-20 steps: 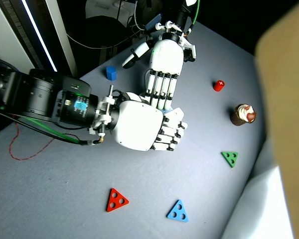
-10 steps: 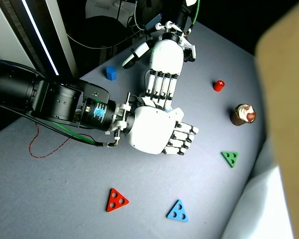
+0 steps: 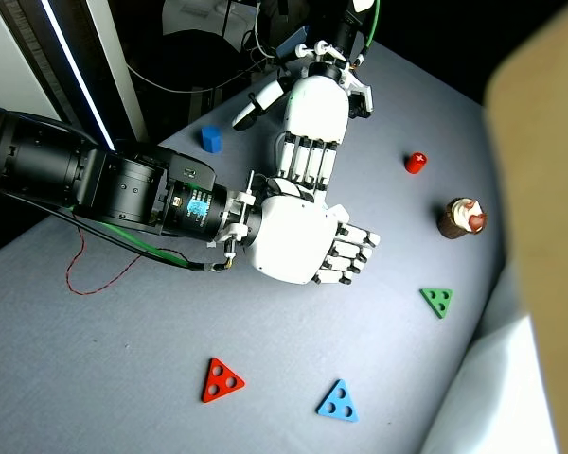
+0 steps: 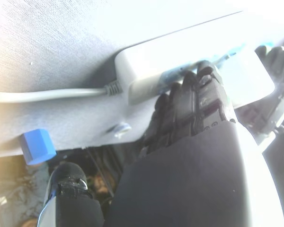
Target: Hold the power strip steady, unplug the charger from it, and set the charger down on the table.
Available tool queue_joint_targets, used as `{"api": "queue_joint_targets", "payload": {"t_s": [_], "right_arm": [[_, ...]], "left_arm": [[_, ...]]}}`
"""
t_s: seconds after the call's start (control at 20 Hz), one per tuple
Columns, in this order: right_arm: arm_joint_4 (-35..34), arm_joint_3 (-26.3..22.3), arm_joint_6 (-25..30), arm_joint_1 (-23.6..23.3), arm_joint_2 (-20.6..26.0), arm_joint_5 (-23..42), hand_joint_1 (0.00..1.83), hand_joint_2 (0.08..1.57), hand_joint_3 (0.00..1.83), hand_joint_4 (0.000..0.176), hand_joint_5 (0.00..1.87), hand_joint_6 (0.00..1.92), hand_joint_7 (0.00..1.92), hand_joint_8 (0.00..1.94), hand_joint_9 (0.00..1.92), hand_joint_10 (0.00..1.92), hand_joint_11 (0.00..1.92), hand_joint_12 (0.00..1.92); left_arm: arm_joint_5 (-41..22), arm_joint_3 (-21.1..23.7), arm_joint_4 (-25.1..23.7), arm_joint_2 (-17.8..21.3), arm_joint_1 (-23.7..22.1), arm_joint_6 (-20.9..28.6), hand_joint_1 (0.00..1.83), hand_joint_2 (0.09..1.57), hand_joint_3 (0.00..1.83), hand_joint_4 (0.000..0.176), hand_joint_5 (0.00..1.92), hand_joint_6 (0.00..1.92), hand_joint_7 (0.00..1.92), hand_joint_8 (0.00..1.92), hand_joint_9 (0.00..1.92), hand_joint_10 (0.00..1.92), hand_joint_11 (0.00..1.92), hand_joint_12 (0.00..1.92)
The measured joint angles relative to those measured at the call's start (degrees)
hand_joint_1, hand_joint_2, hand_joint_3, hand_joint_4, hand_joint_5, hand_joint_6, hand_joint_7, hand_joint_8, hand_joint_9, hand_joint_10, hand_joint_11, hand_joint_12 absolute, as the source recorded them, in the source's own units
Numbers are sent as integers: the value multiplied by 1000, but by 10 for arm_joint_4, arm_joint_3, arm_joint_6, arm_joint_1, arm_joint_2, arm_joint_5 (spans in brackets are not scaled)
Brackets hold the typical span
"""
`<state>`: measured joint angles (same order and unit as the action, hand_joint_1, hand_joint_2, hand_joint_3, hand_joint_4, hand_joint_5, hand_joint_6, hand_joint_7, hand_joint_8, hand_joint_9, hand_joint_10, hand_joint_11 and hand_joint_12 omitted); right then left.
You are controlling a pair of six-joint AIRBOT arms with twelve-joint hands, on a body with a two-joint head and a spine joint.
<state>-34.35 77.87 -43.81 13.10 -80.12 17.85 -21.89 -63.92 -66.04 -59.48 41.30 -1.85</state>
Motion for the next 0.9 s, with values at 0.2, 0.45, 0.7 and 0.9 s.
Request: {"api": "queue_joint_targets", "payload": {"t_s": [0.2, 0.45, 0.7, 0.9], "right_arm": [[0, 0, 0, 0, -4, 4, 1050, 1042, 0, 0, 317, 7, 360, 9, 364, 10, 369, 214], [0, 3, 1, 1, -3, 10, 1328, 1061, 5, 0, 788, 10, 980, 721, 965, 28, 622, 581], [-2, 7, 1, 1, -2, 21, 1393, 1051, 5, 0, 1042, 661, 1233, 580, 984, 1049, 673, 1054], [-4, 7, 0, 5, 1, 26, 1394, 1053, 2, 0, 1070, 638, 1212, 639, 978, 1146, 623, 1146]], "left_arm": [[0, 0, -2, 0, -1, 0, 0, 909, 0, 0, 10, 3, 20, 5, 17, 6, 43, 15], [0, 0, -2, 0, -1, 0, 0, 923, 3, 0, 0, 0, 5, 0, 2, 0, 24, 7], [-4, 0, -6, -2, -2, 1, 0, 919, 1, 0, 0, 0, 1, 0, 0, 0, 28, 9], [-4, 0, -21, -2, -2, 17, 0, 924, 3, 0, 0, 0, 0, 0, 0, 0, 20, 5]]}}
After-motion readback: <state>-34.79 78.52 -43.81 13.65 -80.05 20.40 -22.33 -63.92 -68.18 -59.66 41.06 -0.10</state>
